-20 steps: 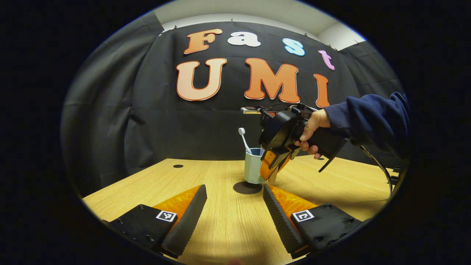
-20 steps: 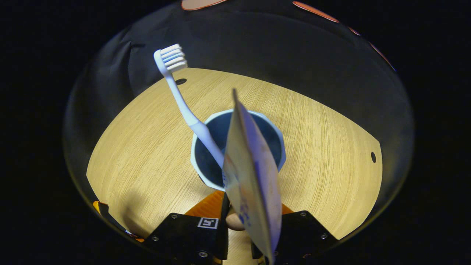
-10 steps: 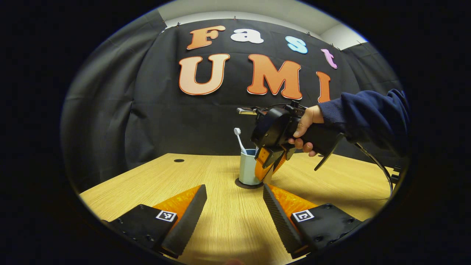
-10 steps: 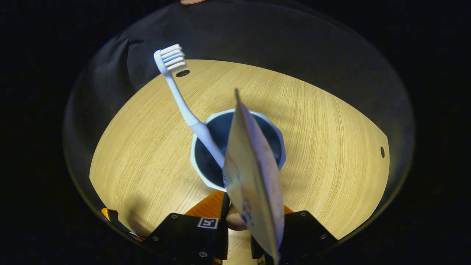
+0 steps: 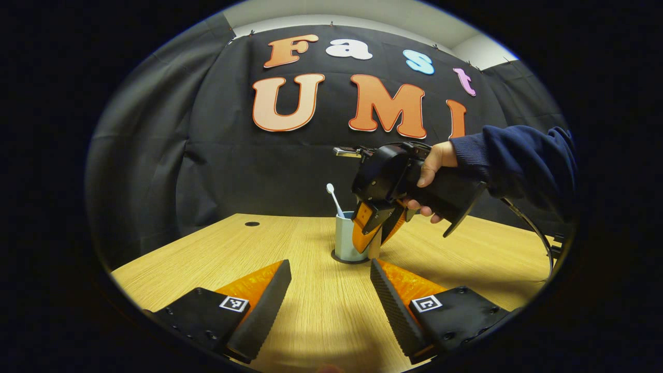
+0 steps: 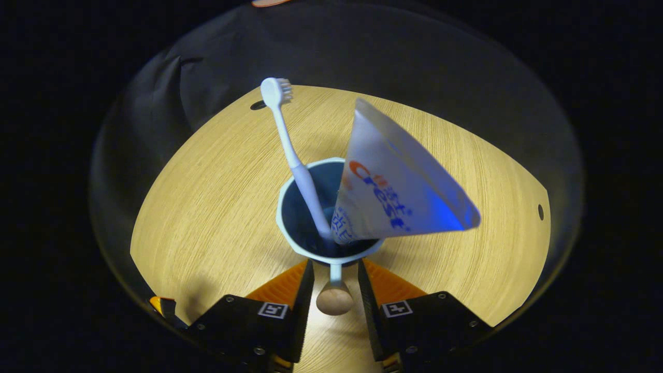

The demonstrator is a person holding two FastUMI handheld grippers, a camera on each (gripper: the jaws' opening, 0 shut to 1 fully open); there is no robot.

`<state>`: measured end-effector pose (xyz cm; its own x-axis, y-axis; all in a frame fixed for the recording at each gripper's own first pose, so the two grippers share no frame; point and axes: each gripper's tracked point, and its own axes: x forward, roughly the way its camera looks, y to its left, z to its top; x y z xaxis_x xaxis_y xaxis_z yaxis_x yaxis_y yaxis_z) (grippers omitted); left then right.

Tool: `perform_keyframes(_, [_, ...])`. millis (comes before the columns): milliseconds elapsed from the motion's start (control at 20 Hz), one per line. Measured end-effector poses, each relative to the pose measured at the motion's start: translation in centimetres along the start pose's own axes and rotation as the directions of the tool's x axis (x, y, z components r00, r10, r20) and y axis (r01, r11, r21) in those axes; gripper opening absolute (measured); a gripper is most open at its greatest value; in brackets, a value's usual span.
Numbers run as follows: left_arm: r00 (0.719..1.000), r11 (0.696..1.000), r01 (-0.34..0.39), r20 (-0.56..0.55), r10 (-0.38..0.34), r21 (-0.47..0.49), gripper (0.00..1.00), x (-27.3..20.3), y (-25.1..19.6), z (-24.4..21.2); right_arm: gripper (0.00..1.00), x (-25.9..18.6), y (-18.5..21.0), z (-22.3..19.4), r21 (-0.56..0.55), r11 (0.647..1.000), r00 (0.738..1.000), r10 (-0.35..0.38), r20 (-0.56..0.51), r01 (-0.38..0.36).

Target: Put the toothbrush and toothpaste on the desktop into the cup, then pick up the cup and place it on the coaster on the desktop.

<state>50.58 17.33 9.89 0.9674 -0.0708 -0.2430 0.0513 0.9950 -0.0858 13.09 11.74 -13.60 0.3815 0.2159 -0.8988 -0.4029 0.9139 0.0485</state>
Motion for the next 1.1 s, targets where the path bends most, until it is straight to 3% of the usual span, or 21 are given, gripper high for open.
perform_keyframes(150, [1.0,1.0,-0.009,-0.017,0.009,-0.022,0.98,0.4,0.4,-0.3,0.7,-0.8,0.3,-0.5,-0.001,1.0,0.999,0.018,0.027,-0.018])
perform_keyframes(250, [0.999,0.999,-0.018,-0.033,0.017,-0.035,0.99,0.7,0.6,-0.5,0.76,-2.0,-0.6,-0.1,0.019,1.0,0.997,0.011,0.075,-0.013])
perform_keyframes(450, [0.999,0.999,-0.033,-0.017,0.032,-0.023,0.99,1.2,0.7,1.0,0.77,-5.7,-1.8,0.8,0.063,0.996,0.98,0.045,0.195,-0.058])
perform_keyframes(750, [0.999,0.999,-0.035,0.022,0.035,-0.008,0.98,2.3,-0.7,3.9,0.78,-9.3,-6.1,-0.6,0.107,0.993,0.931,0.015,0.365,-0.058])
perform_keyframes(900, [0.999,1.0,-0.021,0.032,0.022,-0.008,0.98,2.7,-2.3,4.9,0.78,-11.3,-8.5,-0.8,0.136,0.99,0.89,-0.018,0.455,-0.05])
perform_keyframes(1100, [0.998,1.0,-0.002,0.06,0.002,0.004,0.98,3.3,-4.7,6.9,0.8,-15.4,-12.7,-2.0,0.153,0.988,0.796,-0.112,0.595,0.024])
